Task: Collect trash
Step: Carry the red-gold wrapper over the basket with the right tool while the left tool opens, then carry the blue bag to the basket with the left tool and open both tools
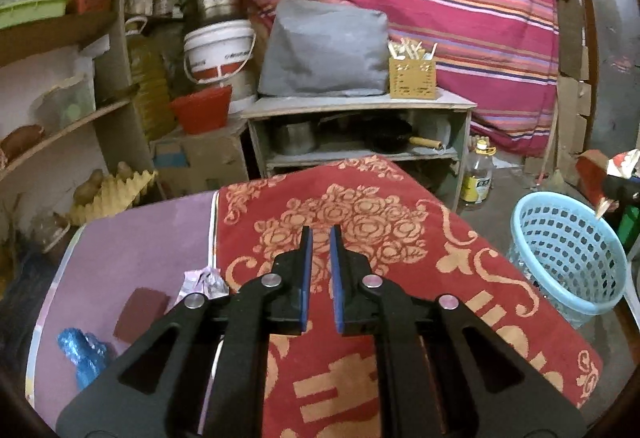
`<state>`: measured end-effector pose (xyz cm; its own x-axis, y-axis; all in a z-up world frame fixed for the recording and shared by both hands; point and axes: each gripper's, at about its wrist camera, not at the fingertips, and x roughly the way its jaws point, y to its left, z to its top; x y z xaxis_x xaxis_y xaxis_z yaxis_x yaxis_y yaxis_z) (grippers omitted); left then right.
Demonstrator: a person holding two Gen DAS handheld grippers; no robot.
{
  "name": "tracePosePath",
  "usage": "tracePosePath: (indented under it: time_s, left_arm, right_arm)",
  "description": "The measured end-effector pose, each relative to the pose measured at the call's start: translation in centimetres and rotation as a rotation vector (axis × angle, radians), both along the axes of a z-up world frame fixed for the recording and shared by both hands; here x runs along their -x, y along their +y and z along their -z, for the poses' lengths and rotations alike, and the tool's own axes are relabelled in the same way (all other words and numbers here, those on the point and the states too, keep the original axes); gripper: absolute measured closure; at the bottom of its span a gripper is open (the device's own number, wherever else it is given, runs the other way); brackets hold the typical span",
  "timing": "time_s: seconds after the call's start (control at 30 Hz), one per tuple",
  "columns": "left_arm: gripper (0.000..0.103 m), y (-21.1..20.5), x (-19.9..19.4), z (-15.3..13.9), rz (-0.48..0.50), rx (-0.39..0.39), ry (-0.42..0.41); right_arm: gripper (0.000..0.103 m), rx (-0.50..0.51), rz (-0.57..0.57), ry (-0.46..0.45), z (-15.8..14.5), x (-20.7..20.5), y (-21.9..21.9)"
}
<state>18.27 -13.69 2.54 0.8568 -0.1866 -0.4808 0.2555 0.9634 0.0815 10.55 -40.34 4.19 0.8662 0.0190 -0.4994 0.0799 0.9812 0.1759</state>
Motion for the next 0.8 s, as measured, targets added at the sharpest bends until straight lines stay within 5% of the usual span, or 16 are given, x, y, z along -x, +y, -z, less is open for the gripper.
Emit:
tracePosePath:
  time_s: [0.1,0.17,0.33,0.63,0.7,0.8]
  left_arm:
    - [0.070,2.1,-0.5,0.6,-0.070,-0.005,0.032]
    - [0.036,5.3,-0.7,0.7,-0.164,0.023,0.040]
    - [0.019,13.1,-0.7,1.7,-0.381,0.045,0.069]
    - [0.021,22.6,-2.6,7.6,-0.591,0.020,0.285]
    - [0.028,23.1,-3.1,8.5,-0.586,0.035,0.316]
    - [0.057,23.1,-3.8,9.5,-0.533,0.058,0.377]
  right_arm:
    - [0.054,0.009,-0.007,0.013,0.4,-0.1,-0.3]
    - [0.054,0.010,-0.014,0.020,0.6,-0.2,-0.1]
    - [0.054,0.016,-0.024,0.031,0.9,-0.3,0.4]
    - [0.054,0.005,-0.032,0.029,1.0,-0.6,1.4]
    - [0.054,0.007,-0.035,0.030,1.0,-0.7,1.7]
    - [0.054,0.012,-0.038,0.034,1.0,-0.7,1.9]
